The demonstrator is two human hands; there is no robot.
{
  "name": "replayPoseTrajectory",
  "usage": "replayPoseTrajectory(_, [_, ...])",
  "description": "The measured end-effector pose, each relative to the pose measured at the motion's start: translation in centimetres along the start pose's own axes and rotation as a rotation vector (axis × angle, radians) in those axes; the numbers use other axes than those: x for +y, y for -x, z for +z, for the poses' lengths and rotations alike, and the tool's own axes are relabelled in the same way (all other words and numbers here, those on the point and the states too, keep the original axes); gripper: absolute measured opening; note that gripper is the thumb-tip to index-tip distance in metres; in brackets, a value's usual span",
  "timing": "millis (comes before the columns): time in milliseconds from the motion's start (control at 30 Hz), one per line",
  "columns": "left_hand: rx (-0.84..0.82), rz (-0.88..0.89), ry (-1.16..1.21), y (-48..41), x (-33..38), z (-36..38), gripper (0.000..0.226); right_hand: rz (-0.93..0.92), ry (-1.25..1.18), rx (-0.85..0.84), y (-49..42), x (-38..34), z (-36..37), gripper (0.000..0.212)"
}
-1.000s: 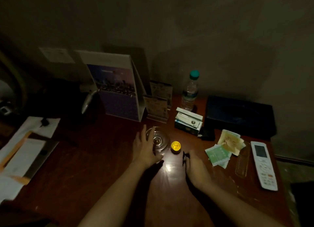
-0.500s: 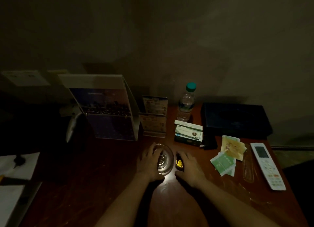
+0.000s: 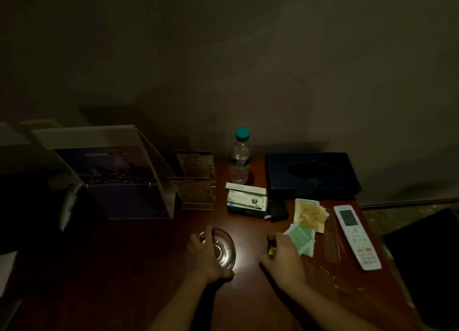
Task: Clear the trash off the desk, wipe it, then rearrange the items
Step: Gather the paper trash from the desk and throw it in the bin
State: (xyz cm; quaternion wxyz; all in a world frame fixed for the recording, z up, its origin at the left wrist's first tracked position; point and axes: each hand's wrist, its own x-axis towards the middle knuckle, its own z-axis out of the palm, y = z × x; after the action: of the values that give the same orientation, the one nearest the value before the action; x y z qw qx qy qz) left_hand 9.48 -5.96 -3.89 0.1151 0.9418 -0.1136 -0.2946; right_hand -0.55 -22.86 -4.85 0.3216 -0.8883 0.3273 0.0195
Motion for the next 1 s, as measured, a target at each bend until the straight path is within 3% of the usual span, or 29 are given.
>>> replayPoseTrajectory(133, [-0.033,0.043,-0.029,0.8,3.8,1.5,0.137,0.124,-0.184,0.134,-2.2,2.4,-4.1,0.053])
replayPoseTrajectory(267, [-0.056,0.061,-0.068,0.5,6.6,2.5,0.137,0.021,-0.013,-0.071,-5.3,5.2,-7.1,0.040])
replayPoseTrajectory(333, [-0.084,0.033,-0.088,0.0,7.0,2.6,0.139,-0.047,0.056,-0.166,-6.3,5.9,-8.0,0.045])
replayPoseTrajectory(400, [-0.107,0.017,-0.110,-0.3,7.0,2.6,0.140,-0.101,0.152,-0.218,-7.0,6.3,-8.6,0.059])
replayPoseTrajectory(533, [-0.136,-0.001,-0.134,-0.6,7.3,2.5,0.141,-0.147,0.535,-0.307,-8.2,6.4,-8.9,0.116])
replayPoseTrajectory(633, [-0.148,-0.003,-0.148,-0.6,7.5,2.4,0.140,-0.122,0.640,-0.351,-8.9,6.5,-8.7,0.132])
replayPoseTrajectory(833, [-0.142,-0.005,-0.164,-0.5,7.6,2.5,0.140,-0.142,0.682,-0.279,-9.1,6.8,-7.9,0.137])
replayPoseTrajectory(1000, [-0.152,-0.003,-0.166,-0.6,7.5,2.5,0.141,-0.178,0.595,-0.197,-7.9,6.7,-6.8,0.112])
